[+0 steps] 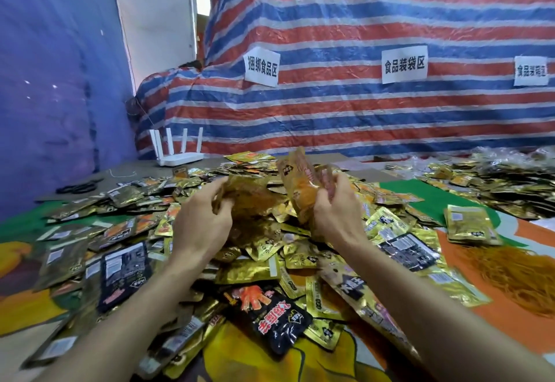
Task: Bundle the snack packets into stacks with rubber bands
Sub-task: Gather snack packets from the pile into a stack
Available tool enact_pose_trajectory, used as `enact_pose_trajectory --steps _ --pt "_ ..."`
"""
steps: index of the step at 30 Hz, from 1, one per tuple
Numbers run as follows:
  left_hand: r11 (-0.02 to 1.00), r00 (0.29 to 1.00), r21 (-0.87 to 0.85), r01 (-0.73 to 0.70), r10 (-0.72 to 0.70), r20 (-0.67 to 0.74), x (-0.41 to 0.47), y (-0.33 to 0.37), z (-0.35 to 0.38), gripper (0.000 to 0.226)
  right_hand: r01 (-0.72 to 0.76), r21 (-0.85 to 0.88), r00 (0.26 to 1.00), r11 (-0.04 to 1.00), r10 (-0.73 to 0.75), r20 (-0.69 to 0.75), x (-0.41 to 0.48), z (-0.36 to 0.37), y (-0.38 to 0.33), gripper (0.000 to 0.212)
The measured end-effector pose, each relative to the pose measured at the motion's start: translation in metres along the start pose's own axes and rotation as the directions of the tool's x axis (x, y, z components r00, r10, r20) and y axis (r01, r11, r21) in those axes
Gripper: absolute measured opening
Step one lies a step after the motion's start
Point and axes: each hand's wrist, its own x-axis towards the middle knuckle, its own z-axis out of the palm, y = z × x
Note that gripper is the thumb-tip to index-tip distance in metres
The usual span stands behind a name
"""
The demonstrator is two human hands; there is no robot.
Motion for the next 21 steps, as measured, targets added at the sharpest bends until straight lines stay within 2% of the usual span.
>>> enact_pose_trajectory --steps 3,4,6,8,10,12,15,17,19,21 --pt "0.974 0.989 -0.212 0.081 -0.105 -0.103 0.001 -0.007 -0.006 0.008 -0.167 0.164 0.979 0.972 0.184 -0.093 0.011 0.016 -0.009 0.012" --pt "0.952 0.970 -0.277 0.128 -0.179 -0.167 0.003 -0.010 -0.007 0.015 -0.239 0.239 0.960 0.941 0.266 -0.089 0.014 0.021 -0.012 0.012" --pt "0.884 0.898 -0.412 0.221 -0.349 -0.268 0.009 -0.015 -0.011 0.021 -0.372 0.366 0.907 0.853 0.418 -0.052 0.017 0.033 -0.015 0.031" --pt "0.773 0.813 -0.562 0.296 -0.512 -0.277 0.012 -0.019 -0.013 0.021 -0.432 0.424 0.873 0.796 0.488 -0.025 0.011 0.043 -0.014 0.047" --pt "0.632 0.758 -0.681 0.369 -0.629 -0.173 0.013 -0.022 -0.013 0.047 -0.413 0.460 0.884 0.786 0.468 -0.007 0.001 0.054 -0.011 0.061" --pt "0.519 0.744 -0.778 0.353 -0.661 -0.103 0.011 -0.024 -0.013 0.064 -0.378 0.434 0.915 0.818 0.401 0.042 -0.008 0.063 -0.008 0.070" --pt "0.423 0.737 -0.840 0.339 -0.675 -0.042 0.008 -0.022 -0.011 0.083 -0.359 0.352 0.931 0.865 0.305 0.199 -0.017 0.069 -0.014 0.056" --pt "0.395 0.749 -0.858 0.327 -0.663 -0.020 0.007 -0.022 -0.008 0.084 -0.337 0.314 0.933 0.888 0.269 0.241 -0.023 0.075 -0.018 0.047" --pt "0.336 0.766 -0.883 0.328 -0.641 0.041 0.005 -0.019 -0.005 0.085 -0.344 0.346 0.926 0.873 0.254 0.279 -0.026 0.080 -0.022 0.037" --pt "0.310 0.782 -0.882 0.356 -0.616 0.099 0.001 -0.017 0.000 0.082 -0.356 0.411 0.912 0.839 0.217 0.347 -0.031 0.080 -0.027 0.045"
